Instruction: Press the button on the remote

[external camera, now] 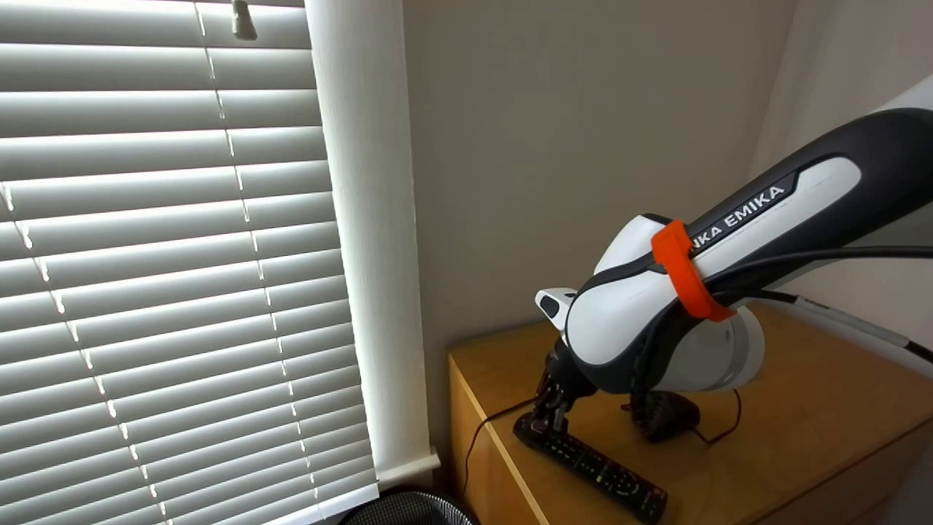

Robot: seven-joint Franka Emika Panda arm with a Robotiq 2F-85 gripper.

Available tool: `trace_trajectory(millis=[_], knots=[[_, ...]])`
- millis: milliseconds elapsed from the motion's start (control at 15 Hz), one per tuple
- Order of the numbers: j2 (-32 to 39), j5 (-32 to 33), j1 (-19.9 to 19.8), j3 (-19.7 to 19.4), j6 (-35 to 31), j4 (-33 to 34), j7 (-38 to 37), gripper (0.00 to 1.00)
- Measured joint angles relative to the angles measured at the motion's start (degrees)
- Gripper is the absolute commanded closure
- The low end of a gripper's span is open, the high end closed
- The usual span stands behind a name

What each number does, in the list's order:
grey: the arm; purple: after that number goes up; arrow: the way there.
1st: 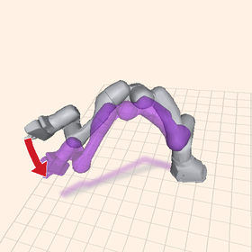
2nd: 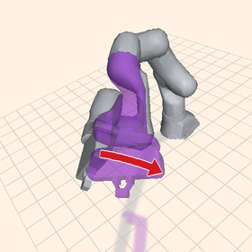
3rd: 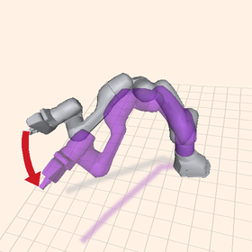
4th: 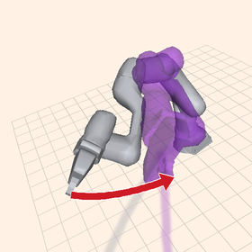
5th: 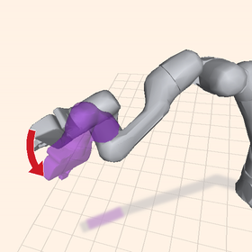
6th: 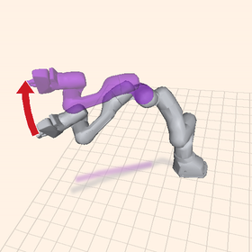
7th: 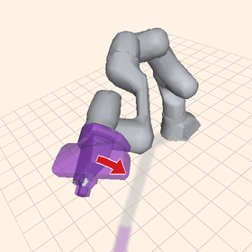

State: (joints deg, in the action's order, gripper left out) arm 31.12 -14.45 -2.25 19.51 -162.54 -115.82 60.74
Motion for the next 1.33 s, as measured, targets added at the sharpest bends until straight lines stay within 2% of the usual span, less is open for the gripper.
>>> trace_trajectory(millis=[1333], knots=[[0.21,-0.12,-4.88,4.83,0.68,0.18,-1.58,1.00]])
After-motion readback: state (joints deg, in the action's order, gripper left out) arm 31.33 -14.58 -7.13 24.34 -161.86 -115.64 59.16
